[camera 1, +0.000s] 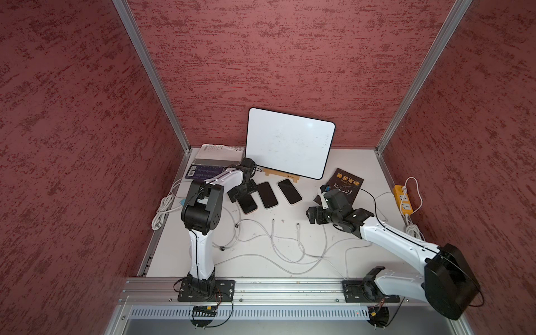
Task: Plug the charging cable into the phone
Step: Pick up the phone at the center of the board.
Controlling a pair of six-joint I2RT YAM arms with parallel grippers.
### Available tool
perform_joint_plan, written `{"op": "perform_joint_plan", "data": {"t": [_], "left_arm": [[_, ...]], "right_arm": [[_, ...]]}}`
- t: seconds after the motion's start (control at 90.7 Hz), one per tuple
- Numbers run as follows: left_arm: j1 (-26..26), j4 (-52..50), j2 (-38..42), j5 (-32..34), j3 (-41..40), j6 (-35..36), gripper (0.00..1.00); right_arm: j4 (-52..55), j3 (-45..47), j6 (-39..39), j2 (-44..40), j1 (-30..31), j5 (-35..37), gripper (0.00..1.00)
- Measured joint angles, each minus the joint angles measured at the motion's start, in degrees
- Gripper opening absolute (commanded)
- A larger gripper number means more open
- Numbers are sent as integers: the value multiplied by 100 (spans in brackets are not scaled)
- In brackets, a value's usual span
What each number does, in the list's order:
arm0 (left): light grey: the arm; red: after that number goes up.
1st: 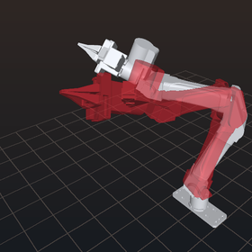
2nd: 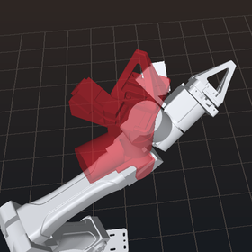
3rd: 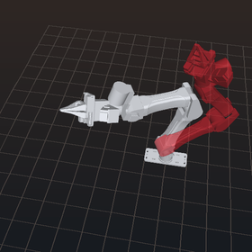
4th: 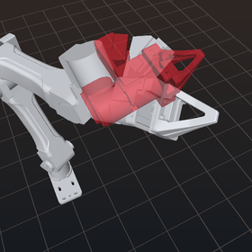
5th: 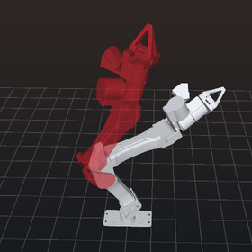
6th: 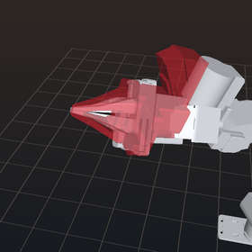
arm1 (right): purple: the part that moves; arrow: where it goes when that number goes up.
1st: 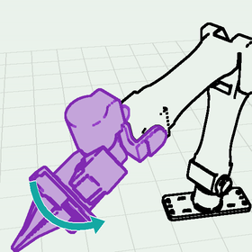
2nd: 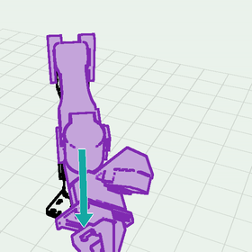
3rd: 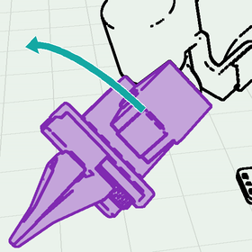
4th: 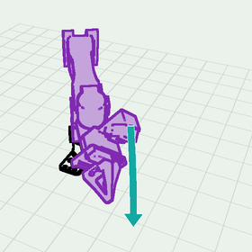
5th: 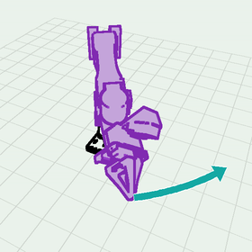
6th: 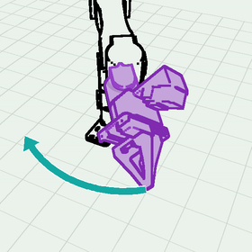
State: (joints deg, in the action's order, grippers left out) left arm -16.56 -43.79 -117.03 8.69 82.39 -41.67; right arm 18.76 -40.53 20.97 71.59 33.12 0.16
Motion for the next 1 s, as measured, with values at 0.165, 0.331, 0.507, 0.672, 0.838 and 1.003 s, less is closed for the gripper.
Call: {"op": "perform_joint_plan", "data": {"t": [0.165,0.331,0.507,0.672,0.838,1.003], "left_arm": [[-122,186,114,136,-216,-57,97],[-374,256,225,291,-431,-144,96],[-472,304,293,363,-553,-236,91],[-457,334,328,365,-612,-273,64],[-402,343,361,214,-619,-195,14],[-323,201,365,-46,-533,0,0]], "right_arm": [[2,-2,0,2,7,-7,97],[0,-2,0,33,4,-9,97],[-4,-2,2,72,7,-37,96],[-9,-4,28,138,13,-125,90],[9,-81,146,267,254,-140,85],[-15,-337,326,509,881,-129,84]]}}
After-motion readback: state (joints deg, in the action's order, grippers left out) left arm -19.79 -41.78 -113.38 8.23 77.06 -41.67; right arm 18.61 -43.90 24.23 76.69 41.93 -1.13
